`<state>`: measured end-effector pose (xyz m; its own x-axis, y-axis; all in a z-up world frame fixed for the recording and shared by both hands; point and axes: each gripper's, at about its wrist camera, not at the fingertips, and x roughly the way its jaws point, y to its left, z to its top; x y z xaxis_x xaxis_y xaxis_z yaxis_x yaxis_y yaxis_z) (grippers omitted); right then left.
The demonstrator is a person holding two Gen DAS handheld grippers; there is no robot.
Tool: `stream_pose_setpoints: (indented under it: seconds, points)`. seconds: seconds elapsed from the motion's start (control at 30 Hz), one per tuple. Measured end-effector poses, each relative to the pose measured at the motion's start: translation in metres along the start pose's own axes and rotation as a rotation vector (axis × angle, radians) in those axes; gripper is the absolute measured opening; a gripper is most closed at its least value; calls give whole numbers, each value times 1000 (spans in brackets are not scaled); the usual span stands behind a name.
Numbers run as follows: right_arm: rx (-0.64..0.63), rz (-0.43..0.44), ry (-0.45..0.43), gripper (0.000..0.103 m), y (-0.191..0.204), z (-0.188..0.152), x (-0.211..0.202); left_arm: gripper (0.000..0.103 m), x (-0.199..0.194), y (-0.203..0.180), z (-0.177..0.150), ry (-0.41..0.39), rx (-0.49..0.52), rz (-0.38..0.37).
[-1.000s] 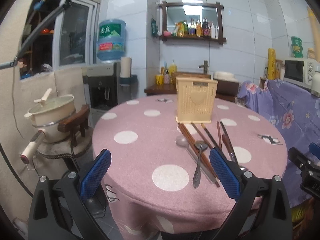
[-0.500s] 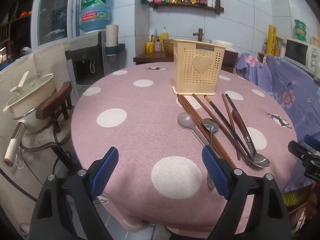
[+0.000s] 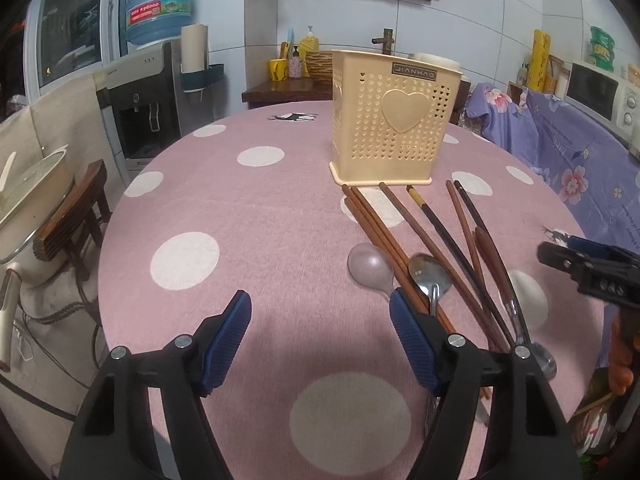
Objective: Organize utensils
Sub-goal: 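Close the right tool on the black chopstick while the left tool approaches the clear plastic spoon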
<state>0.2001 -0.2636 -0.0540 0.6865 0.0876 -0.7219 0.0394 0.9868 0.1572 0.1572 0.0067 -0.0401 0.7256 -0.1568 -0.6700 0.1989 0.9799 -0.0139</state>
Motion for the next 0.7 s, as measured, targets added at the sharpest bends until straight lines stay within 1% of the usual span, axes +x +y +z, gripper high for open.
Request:
stream_pose_setpoints:
  seconds: [0.07,0.1,0.17,0.23,0.3,0.37,0.4,0.47,0.6,0.67,0.7]
  points:
    - [34,12,39,63,-3,16,18,71,4,1,5,1,-5,6]
    - [42,9,55,61,-3,24,28,71,6,0,6,6,-6,4]
    - [50,-11,77,51,-2,37,44,71,10,0,9,14,-14,-5]
    - [45,-33,83,49,1,46,57,71,13,-1,9,24,-22,-14]
    - [43,-48,100,46,4,54,70,71,16,-3,9,30,-19,-5]
    - [48,-65,121,39,7,57,82,71,18,-4,8,32,-14,9]
    - [56,-58,124,38,8,58,86,71,19,-3,8,35,-13,13]
    - [60,-59,132,34,11,57,89,71,21,-3,7,41,-15,20]
    - [12,-94,132,27,22,58,94,71,23,-4,6,49,-13,27]
    - [8,-105,135,18,22,60,95,73,23,-5,6,51,-13,24]
    - [12,-105,136,17,21,61,95,74,24,-6,6,52,-13,23]
